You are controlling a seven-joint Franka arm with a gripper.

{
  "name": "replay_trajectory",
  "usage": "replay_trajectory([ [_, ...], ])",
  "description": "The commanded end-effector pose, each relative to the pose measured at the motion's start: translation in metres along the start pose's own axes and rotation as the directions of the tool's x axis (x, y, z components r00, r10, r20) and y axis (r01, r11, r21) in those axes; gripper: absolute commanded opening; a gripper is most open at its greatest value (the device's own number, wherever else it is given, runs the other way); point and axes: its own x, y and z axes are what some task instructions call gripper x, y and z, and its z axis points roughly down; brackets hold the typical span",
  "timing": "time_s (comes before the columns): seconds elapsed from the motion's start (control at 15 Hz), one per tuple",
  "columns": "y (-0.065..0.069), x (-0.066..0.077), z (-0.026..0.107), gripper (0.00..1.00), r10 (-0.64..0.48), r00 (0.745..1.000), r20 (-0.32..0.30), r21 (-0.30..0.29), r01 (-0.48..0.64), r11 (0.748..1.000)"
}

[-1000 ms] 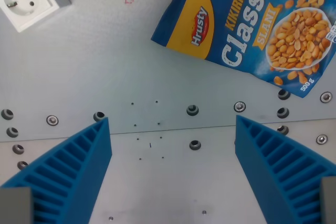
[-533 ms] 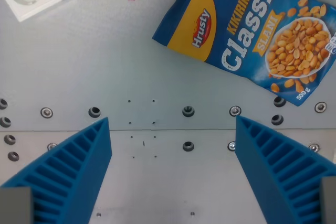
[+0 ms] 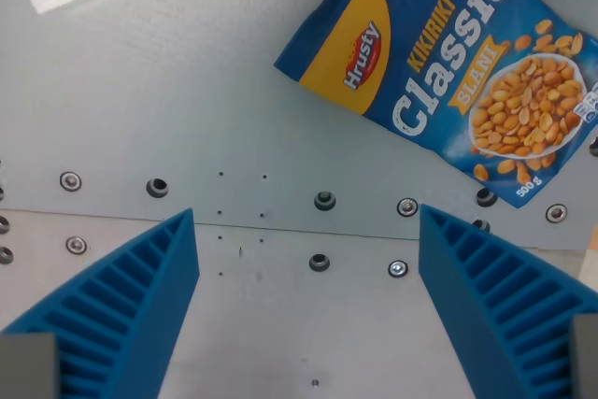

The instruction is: Rotate around base positive z

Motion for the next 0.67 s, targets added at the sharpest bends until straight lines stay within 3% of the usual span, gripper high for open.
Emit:
replay_trajectory([
  [0.07,0.0002,-0.0004,-0.0029,1.0,-0.163,0.987,-0.006,-0.008,0.163,0.987],
  [0.67,0.0002,-0.0004,-0.0029,1.0,-0.28,0.96,-0.005,-0.01,0.28,0.96],
])
